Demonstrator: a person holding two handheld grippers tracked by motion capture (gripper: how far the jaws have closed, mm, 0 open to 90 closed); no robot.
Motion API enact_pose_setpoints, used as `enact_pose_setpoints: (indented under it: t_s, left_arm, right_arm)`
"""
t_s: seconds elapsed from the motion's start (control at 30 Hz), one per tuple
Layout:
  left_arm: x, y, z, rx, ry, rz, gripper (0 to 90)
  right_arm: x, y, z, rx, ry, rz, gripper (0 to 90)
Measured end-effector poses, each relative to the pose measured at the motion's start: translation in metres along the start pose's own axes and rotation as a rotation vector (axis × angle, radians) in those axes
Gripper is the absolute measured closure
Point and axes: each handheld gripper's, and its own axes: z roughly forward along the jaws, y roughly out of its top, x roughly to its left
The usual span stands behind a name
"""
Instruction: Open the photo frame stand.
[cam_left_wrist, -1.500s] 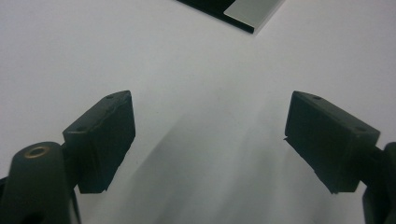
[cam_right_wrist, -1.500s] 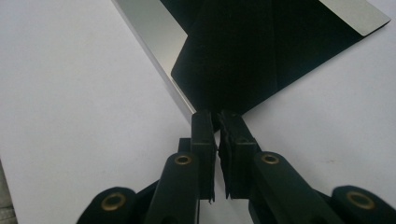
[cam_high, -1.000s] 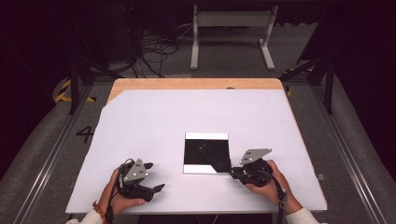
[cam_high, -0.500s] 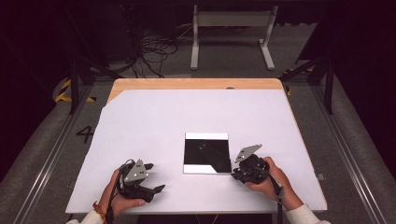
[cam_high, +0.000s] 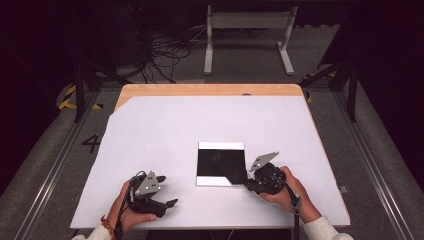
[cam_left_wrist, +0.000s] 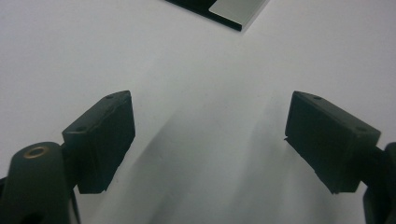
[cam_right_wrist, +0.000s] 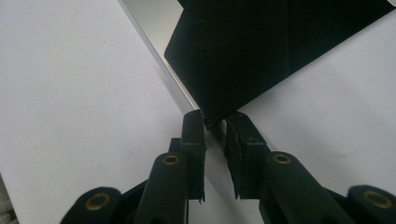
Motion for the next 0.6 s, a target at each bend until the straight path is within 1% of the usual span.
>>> enact_pose_setpoints:
  t_s: [0.07,0.13,0.2,0.23,0.27,0.3,0.4,0.5,0.6]
  left_arm:
    - [0.0,0.0,0.0,-0.001,0.001,0.0,16.6]
    - [0.0,0.0,0.0,0.0,0.001,0.0,16.6]
    - [0.0,0.0,0.0,0.004,0.002,0.003,16.5]
    - [0.0,0.0,0.0,0.004,0.002,0.002,16.5]
    - [-0.001,0.0,0.0,0.003,0.002,0.001,16.5]
    - [-0.001,0.0,0.0,0.004,0.003,0.0,16.5]
    - [-0.001,0.0,0.001,0.006,0.001,0.0,16.5]
    - [-0.001,0.0,0.001,0.009,0.001,0.003,16.5]
    - [-0.001,0.0,0.002,0.012,0.0,0.001,16.5]
  right_arm:
    - [-0.003,-0.003,0.0,-0.028,0.012,0.025,74.5]
    - [-0.005,-0.004,0.0,-0.048,0.032,0.025,71.7]
    - [-0.008,-0.006,0.0,-0.074,0.068,0.061,71.8]
    - [-0.009,-0.007,0.0,-0.081,0.077,0.068,71.8]
    - [-0.011,-0.008,0.001,-0.092,0.089,0.085,72.0]
    - [-0.011,-0.008,0.002,-0.097,0.092,0.093,72.1]
    - [-0.011,-0.008,0.003,-0.11,0.092,0.098,71.4]
    - [-0.011,-0.009,0.003,-0.135,0.101,0.105,71.1]
    - [-0.011,-0.008,0.001,-0.149,0.107,0.11,70.9]
